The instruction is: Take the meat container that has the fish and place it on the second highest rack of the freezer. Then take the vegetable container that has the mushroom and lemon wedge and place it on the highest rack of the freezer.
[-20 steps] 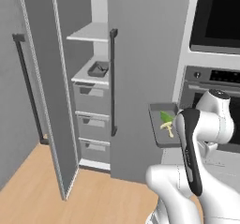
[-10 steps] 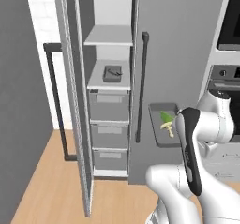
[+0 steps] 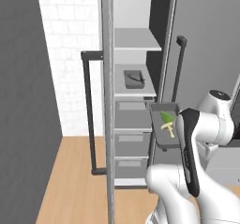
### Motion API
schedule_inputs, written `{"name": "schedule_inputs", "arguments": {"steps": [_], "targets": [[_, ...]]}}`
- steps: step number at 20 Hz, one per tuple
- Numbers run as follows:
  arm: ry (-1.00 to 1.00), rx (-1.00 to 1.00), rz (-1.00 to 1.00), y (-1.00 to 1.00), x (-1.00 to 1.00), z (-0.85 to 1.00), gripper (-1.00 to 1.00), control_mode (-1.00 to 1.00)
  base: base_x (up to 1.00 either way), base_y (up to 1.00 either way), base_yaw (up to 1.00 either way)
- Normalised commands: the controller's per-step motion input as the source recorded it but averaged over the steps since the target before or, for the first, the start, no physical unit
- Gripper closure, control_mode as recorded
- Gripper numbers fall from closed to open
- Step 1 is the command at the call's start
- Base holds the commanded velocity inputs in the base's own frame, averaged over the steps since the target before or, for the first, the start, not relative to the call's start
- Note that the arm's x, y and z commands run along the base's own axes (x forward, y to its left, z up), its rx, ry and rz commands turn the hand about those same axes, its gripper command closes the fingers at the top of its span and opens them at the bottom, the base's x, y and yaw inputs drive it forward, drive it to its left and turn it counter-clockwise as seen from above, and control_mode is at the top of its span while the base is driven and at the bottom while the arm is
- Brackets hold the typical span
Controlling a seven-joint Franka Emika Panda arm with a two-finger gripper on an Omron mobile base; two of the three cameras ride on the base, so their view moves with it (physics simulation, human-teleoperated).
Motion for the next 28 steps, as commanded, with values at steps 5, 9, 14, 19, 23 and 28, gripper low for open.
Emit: {"name": "schedule_inputs", "arguments": {"steps": [5, 9, 14, 19, 23, 28], "targets": [[0.0, 0.0, 0.0, 0.0, 0.0, 0.0, 1.0, 1.0, 0.71, 0.07, -0.06], [0.0, 0.0, 0.0, 0.0, 0.0, 0.0, 1.0, 1.0, 0.65, 0.0, 0.0], [0.0, 0.0, 0.0, 0.0, 0.0, 0.0, 1.0, 1.0, 0.41, 0.03, 0.0], [0.0, 0.0, 0.0, 0.0, 0.0, 0.0, 1.0, 1.0, 0.09, 0.28, 0.0], [0.0, 0.0, 0.0, 0.0, 0.0, 0.0, 1.0, 1.0, 0.02, 0.34, 0.0], [0.0, 0.0, 0.0, 0.0, 0.0, 0.0, 1.0, 1.0, 0.24, 0.19, -0.01]]}}
